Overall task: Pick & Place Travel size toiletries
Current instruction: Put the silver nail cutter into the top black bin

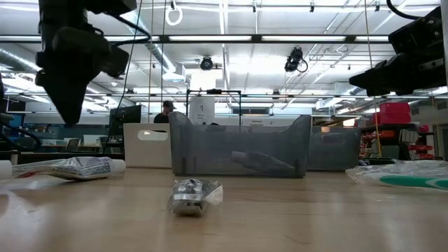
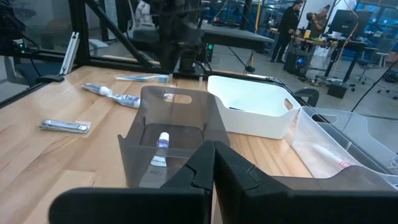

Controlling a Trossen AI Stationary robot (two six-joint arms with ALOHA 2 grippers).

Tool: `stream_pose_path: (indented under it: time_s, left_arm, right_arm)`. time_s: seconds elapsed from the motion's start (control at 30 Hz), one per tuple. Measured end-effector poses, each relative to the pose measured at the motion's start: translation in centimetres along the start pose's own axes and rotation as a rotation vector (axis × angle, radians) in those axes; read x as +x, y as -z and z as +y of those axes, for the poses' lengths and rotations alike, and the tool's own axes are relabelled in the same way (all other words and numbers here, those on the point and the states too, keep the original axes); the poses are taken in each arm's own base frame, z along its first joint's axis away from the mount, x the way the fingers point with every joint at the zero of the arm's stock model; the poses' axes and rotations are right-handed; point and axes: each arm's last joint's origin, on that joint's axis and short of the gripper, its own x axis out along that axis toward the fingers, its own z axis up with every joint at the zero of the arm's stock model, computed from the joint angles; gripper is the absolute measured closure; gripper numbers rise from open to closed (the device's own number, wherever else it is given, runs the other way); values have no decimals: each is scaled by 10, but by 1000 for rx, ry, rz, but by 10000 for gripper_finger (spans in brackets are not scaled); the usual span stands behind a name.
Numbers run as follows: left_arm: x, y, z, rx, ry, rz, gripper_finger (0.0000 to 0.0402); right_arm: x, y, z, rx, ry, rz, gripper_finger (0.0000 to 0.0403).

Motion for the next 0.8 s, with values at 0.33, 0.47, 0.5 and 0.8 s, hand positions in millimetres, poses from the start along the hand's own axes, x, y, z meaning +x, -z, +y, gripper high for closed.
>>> stream_pose_path:
  time_s: [0.33, 0.47, 0.5, 0.8]
  left_arm:
    - [24, 2, -8, -50, -85, 83, 221]
    - [31, 5, -10, -51, -112, 100, 206]
    - [32, 5, -11, -52, -117, 103, 203]
    - [41, 7, -23, -19, -72, 74, 198]
  right_arm:
    - [0, 0, 0, 0, 0, 0, 389]
    - [0, 0, 0, 0, 0, 0, 389]
    - [0, 0, 0, 0, 0, 0, 389]
    - [0, 0, 0, 0, 0, -1, 389]
